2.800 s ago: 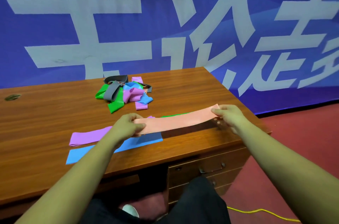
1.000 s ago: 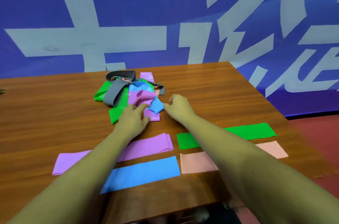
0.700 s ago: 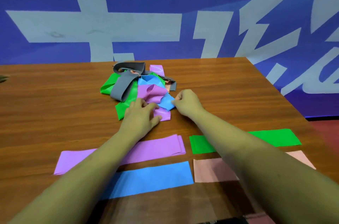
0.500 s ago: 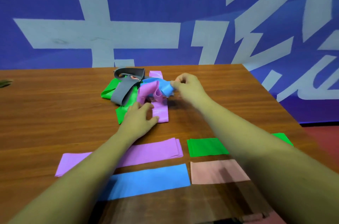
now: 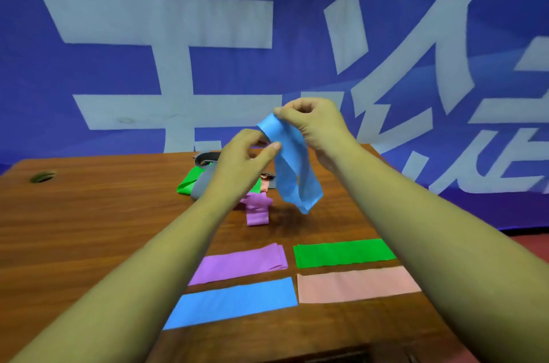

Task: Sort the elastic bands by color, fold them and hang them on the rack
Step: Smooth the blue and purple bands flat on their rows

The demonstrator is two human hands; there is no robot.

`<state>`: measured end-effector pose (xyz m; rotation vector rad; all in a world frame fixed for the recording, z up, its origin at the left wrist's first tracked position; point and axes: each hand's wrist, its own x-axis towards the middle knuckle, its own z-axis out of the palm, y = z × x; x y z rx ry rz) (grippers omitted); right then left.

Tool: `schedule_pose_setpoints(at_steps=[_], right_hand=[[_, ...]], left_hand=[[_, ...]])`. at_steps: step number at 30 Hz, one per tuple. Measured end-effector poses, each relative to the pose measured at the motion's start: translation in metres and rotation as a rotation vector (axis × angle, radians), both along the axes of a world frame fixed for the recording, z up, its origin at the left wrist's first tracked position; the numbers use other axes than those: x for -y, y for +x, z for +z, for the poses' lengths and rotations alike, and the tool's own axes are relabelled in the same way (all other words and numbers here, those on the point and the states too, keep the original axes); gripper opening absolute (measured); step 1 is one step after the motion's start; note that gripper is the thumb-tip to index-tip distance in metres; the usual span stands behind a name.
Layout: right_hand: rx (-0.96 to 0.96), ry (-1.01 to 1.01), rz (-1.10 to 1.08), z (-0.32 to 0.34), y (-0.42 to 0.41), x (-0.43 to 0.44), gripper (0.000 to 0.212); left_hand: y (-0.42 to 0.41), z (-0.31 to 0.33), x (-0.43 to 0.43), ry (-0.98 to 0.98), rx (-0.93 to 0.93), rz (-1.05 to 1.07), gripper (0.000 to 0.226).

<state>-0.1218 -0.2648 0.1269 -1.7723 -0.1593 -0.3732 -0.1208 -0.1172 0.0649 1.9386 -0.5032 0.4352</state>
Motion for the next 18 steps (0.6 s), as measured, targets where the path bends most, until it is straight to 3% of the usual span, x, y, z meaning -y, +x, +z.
schedule_pose_setpoints(at_steps=[1, 4, 8, 13, 18], right_hand=[[0.005, 0.018, -0.002, 0.007, -0.007, 0.001, 0.017], [0.012, 0.077, 0.009, 0.022, -0.023, 0.005, 0.017], [-0.030, 0.114, 0.034, 0.032, -0.044, 0.009, 0.016], [-0.185, 0.150, 0.300, 0.011, -0.066, 0.009, 0.024], [-0.290, 0.281, 0.369, -0.023, -0.079, -0.008, 0.048]], left_hand=[[-0.006, 0.008, 0.001, -0.068, -0.020, -0.016, 0.007], [-0.021, 0.029, 0.001, -0.184, -0.066, -0.064, 0.020], [-0.039, 0.052, 0.000, -0.287, -0.101, -0.075, 0.015], [-0.061, 0.075, -0.004, -0.450, -0.208, -0.072, 0.019], [-0.069, 0.073, -0.014, -0.538, -0.356, -0.122, 0.026]])
